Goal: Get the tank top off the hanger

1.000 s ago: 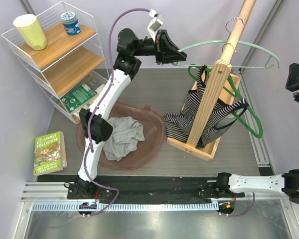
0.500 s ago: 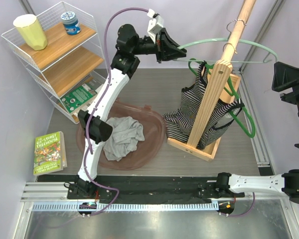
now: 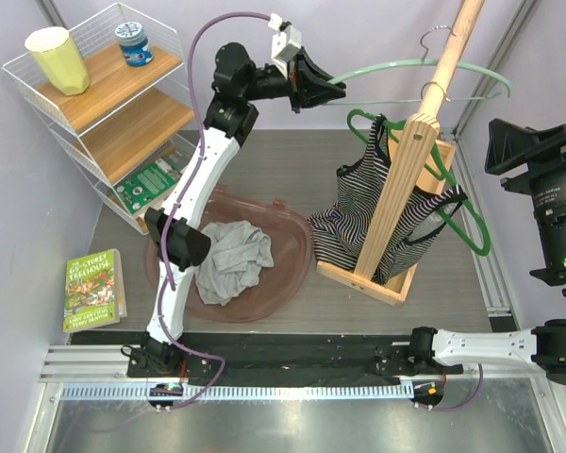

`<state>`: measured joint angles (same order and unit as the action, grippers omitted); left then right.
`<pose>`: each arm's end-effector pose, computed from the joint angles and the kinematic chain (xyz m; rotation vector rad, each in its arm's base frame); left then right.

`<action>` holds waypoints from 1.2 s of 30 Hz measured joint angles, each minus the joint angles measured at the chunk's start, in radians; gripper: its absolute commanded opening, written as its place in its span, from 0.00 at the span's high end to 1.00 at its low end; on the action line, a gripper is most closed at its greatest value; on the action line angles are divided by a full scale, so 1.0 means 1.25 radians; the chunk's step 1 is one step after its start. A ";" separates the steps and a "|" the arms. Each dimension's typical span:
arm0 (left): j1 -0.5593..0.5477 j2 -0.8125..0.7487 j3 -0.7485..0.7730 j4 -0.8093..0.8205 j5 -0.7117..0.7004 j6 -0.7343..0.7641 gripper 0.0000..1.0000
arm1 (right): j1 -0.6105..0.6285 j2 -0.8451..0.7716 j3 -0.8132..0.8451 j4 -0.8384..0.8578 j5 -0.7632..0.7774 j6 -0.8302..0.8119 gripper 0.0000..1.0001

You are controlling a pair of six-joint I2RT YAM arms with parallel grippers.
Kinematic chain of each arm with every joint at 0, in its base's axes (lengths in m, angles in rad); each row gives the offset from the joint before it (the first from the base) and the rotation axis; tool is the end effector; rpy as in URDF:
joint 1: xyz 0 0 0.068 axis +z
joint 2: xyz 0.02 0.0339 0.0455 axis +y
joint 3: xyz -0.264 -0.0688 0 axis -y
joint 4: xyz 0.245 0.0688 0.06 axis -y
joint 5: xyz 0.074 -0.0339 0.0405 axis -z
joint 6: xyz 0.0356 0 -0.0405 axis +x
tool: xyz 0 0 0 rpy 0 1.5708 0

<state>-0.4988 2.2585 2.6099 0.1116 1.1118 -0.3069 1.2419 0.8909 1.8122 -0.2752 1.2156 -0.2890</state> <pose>0.4039 -0.2563 0.4983 1.1560 0.9487 -1.2717 0.0391 0.0113 0.6022 0.2491 1.3409 0.2399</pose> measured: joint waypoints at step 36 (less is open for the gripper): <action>-0.004 -0.062 -0.124 -0.108 -0.038 0.133 0.00 | 0.000 -0.047 -0.062 -0.004 -0.034 0.052 0.41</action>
<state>-0.5037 2.1811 2.4546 -0.0235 1.0649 -0.1406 1.2419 0.8322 1.7351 -0.2802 1.1732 -0.2245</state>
